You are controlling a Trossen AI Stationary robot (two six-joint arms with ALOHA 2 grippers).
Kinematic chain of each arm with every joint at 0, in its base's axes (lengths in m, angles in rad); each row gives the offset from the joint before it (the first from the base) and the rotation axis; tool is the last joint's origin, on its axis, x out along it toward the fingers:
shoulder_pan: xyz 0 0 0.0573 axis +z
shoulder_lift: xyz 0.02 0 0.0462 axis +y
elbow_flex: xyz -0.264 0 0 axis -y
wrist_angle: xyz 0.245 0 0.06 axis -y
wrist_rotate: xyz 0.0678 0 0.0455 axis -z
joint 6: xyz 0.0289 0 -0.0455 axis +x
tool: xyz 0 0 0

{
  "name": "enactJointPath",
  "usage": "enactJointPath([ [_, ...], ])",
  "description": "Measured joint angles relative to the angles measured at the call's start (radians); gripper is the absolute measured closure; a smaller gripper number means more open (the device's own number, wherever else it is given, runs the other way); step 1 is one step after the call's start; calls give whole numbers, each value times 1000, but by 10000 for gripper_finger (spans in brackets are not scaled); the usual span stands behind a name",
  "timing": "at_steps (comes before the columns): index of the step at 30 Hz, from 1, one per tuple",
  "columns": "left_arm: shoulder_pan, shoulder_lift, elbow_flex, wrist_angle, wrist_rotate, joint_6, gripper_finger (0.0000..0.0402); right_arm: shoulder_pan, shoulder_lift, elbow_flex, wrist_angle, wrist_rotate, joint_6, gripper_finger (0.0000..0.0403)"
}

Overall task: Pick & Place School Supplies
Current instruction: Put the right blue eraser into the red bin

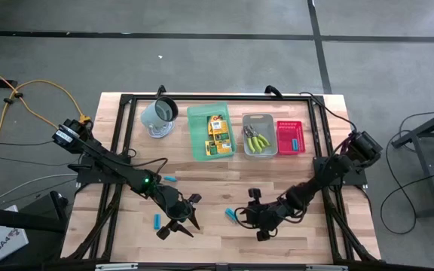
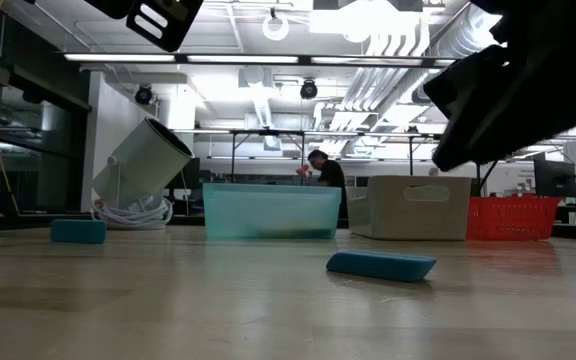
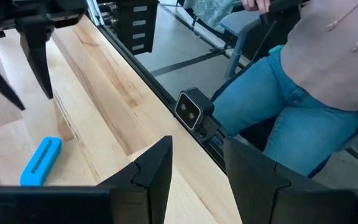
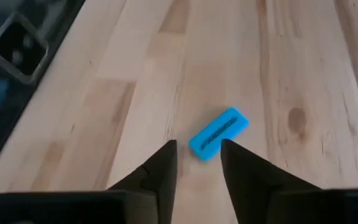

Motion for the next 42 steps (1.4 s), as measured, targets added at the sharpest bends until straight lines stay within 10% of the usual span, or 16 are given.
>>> enactJointPath([
  [42, 0, 0, 0, -34, 1, -3, 259, -6, 146, 1, 215, 180, 285, 252],
])
